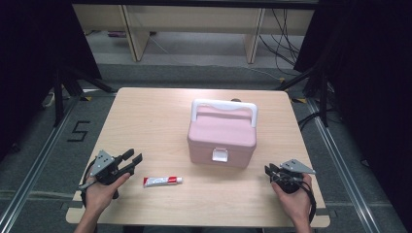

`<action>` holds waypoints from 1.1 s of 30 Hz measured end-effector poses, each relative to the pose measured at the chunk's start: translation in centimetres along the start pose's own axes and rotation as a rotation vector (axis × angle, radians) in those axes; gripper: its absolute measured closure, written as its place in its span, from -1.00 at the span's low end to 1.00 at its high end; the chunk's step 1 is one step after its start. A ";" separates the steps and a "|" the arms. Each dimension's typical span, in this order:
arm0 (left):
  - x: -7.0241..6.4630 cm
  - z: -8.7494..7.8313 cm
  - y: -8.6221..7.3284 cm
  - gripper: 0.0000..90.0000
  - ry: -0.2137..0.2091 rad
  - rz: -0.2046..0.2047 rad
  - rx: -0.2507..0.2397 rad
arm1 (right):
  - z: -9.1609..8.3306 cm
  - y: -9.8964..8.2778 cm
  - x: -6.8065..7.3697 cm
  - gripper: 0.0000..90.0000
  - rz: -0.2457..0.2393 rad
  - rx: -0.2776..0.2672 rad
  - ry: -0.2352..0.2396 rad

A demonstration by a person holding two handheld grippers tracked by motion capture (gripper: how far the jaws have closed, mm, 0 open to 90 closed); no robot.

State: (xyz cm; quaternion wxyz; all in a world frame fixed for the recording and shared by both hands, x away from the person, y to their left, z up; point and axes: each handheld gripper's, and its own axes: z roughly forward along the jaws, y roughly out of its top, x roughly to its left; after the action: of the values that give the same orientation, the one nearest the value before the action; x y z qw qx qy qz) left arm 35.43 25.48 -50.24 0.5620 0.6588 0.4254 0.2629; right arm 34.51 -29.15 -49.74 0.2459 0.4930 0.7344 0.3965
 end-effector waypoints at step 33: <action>-6.8 11.9 6.0 0.99 -0.246 0.177 0.197 | 2.9 7.4 1.0 1.00 -0.015 -0.045 0.085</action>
State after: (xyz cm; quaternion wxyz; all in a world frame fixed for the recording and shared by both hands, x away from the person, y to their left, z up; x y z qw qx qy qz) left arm 43.46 13.48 -46.28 0.5171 0.7727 0.3176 0.1858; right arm 40.25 -25.80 -45.24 0.2283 0.4646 0.7387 0.4317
